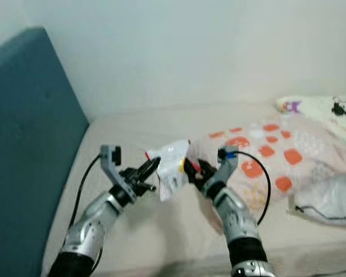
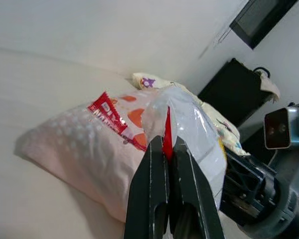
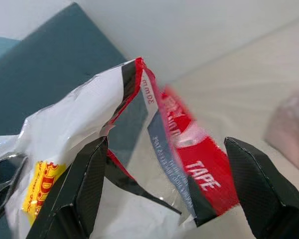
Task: Clean up the room
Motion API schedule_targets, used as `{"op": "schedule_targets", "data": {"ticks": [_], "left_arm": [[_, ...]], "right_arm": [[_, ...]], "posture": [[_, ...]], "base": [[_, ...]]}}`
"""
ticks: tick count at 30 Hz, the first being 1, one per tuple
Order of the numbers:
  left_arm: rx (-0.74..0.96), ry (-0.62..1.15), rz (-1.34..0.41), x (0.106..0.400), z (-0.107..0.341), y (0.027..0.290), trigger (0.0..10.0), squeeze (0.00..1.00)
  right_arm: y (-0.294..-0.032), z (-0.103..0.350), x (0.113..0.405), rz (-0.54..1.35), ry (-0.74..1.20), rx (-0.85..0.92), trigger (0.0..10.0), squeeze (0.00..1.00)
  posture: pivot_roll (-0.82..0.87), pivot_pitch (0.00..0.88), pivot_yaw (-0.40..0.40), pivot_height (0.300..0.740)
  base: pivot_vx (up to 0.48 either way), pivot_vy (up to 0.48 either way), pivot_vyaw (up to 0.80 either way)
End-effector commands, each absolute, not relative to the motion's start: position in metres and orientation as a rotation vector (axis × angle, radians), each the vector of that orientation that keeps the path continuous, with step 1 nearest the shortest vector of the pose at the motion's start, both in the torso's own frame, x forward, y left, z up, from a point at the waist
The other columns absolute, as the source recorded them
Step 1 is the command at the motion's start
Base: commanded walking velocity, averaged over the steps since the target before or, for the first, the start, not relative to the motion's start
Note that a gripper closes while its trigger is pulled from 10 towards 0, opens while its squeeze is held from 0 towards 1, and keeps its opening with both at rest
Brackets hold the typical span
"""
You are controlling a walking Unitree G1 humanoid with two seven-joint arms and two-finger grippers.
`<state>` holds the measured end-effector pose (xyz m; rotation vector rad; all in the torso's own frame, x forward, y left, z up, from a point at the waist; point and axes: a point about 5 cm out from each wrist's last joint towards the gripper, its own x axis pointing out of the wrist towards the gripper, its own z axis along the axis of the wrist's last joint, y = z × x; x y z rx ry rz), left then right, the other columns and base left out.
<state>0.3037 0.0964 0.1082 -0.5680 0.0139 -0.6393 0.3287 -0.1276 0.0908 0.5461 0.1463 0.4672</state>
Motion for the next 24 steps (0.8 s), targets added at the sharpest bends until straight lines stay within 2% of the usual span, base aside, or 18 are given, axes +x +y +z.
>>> {"op": "schedule_targets", "data": {"ticks": [1,6,16,17,19,20,24], "left_arm": [[-0.562,0.031,-0.640,0.303,0.106,0.095,10.0,0.00],[-0.549,0.033,-0.629,0.304,0.105,0.097,10.0,0.00],[-0.519,0.037,-0.594,0.306,0.101,0.099,10.0,0.00],[-0.491,0.030,-0.585,0.306,0.101,0.101,10.0,0.00],[-0.486,0.027,-0.584,0.306,0.101,0.101,10.0,0.00],[-0.470,0.032,-0.578,0.306,0.099,0.102,10.0,0.00],[-0.443,0.042,-0.570,0.306,0.094,0.105,10.0,0.00]], "right_arm": [[-0.124,0.086,0.327,0.479,0.162,0.544,10.0,0.00],[-0.123,0.085,0.326,0.480,0.160,0.548,10.0,0.00],[-0.126,0.079,0.323,0.458,0.182,0.497,10.0,0.00],[-0.126,0.071,0.323,0.431,0.229,0.398,10.0,0.00],[-0.126,0.069,0.323,0.426,0.240,0.375,10.0,0.00],[-0.128,0.066,0.322,0.414,0.242,0.299,10.0,0.00],[-0.129,0.058,0.315,0.458,0.273,0.248,10.0,0.00]], "posture": [[-0.09,0.005,0.009,0.720],[-0.08,0.010,0.012,0.740],[-0.09,0.015,0.014,0.740],[-0.09,0.015,0.015,0.740],[-0.09,0.015,0.015,0.740],[-0.09,0.014,0.013,0.740],[-0.09,0.014,0.012,0.740]], "base": [[0.000,0.000,0.00],[0.000,0.000,0.00],[0.000,0.000,0.00],[0.000,0.000,0.00],[0.000,0.000,0.00],[0.000,0.000,0.00],[0.000,0.000,0.58]]}}
